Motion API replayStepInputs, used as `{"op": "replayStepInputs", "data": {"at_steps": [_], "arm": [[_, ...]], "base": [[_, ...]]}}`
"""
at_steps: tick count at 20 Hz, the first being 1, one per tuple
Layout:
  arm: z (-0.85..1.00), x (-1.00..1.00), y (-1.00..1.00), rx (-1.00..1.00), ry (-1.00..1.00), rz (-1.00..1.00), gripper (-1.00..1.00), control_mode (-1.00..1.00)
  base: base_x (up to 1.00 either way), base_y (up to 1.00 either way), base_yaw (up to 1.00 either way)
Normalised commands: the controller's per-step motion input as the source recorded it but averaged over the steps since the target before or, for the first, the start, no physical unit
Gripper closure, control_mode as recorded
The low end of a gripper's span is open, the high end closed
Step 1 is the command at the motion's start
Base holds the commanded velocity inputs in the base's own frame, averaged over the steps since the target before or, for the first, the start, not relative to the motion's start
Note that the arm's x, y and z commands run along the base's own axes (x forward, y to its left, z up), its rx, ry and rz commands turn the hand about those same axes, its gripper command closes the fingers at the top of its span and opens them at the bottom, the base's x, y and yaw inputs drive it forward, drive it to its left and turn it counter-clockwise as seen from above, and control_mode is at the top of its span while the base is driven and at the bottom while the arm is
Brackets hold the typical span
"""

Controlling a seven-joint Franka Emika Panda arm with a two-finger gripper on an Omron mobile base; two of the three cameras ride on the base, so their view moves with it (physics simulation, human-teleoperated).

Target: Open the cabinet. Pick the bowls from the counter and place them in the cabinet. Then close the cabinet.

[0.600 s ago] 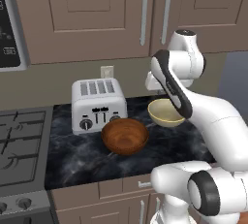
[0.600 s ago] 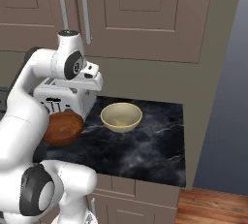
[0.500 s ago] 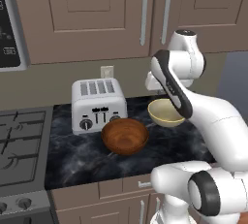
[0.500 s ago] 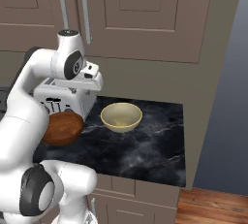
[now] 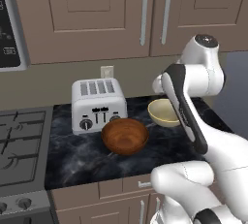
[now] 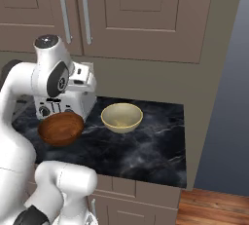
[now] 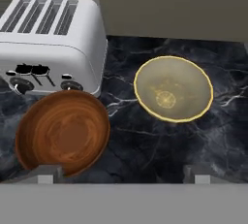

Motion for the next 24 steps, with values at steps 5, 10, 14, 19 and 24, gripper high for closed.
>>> {"op": "replayStepInputs", "data": {"at_steps": [5,10,14,19,24], "arm": [[0.45,-0.22,0.00,-0.01,-0.42,0.08,-1.00,-1.00],[0.52,-0.05,-0.01,-0.02,-0.22,0.01,-1.00,-1.00],[0.71,0.00,-0.03,-0.02,-0.16,0.03,-1.00,-1.00],[0.67,0.00,-0.17,0.00,-0.08,0.03,-1.00,-1.00],[0.74,0.00,-0.13,-0.01,-0.09,0.01,-1.00,-1.00]], "base": [[0.00,0.00,0.00],[0.00,0.00,0.00],[0.00,0.00,0.00],[0.00,0.00,0.00],[0.00,0.00,0.00]]}}
